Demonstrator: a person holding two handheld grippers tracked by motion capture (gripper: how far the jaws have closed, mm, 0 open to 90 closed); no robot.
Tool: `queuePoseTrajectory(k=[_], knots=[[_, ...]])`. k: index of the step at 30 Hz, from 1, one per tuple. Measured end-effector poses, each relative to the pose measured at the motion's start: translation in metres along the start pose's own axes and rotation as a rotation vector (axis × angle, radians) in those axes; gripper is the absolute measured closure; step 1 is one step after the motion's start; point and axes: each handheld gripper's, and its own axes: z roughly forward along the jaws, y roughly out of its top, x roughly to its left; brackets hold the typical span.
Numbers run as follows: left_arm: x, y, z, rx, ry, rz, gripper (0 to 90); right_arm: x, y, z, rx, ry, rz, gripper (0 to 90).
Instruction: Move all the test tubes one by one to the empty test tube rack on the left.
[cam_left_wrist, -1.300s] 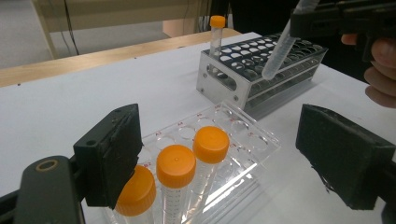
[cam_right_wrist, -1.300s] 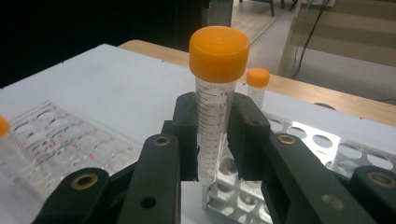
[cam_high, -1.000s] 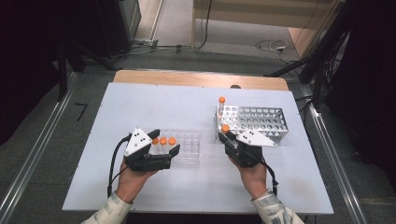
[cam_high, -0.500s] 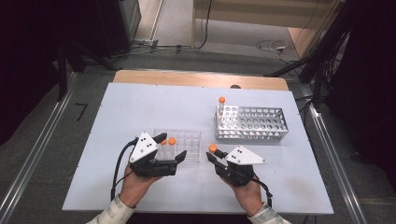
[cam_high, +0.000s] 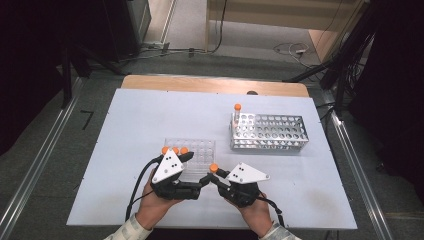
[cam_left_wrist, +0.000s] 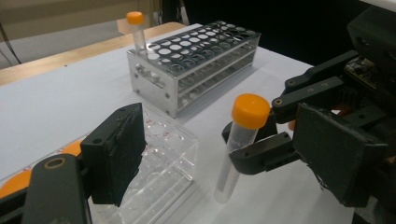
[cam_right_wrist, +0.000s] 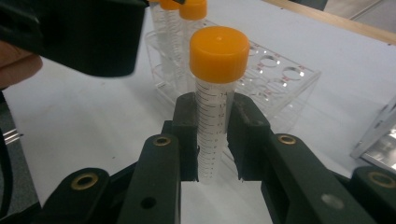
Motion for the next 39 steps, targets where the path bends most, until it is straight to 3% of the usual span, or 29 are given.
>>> queuePoseTrajectory(k=[5,7,12,16,27,36,37,39], knots=[[-0.0030,-0.0010,0.0035,0.007,-0.019,0.005,23.1,0.0051,0.0013,0.0046,0.007,0.021,-0.007,71.4],[-0.0034,-0.0017,0.0047,0.014,-0.045,0.008,28.1,0.0062,0.0018,0.0060,0.005,0.028,-0.009,71.4],[-0.0047,-0.0036,0.0068,0.021,-0.063,0.015,37.4,0.0081,0.0036,0.0074,0.001,0.042,-0.004,71.4],[-0.0025,-0.0044,0.0067,0.014,-0.089,-0.005,47.4,0.0093,0.0044,0.0076,0.003,0.051,0.003,71.3],[-0.0024,-0.0060,0.0050,0.003,-0.062,0.005,67.3,0.0088,0.0047,0.0072,0.001,0.058,0.010,71.3],[-0.0027,-0.0059,0.0048,-0.001,-0.054,0.012,70.1,0.0088,0.0048,0.0068,-0.003,0.059,0.011,70.8],[-0.0027,-0.0058,0.0048,-0.003,-0.054,0.012,70.3,0.0087,0.0049,0.0067,-0.002,0.062,0.010,67.2],[-0.0030,-0.0054,0.0046,-0.007,-0.054,0.012,70.5,0.0085,0.0057,0.0078,0.006,0.076,0.008,48.0]])
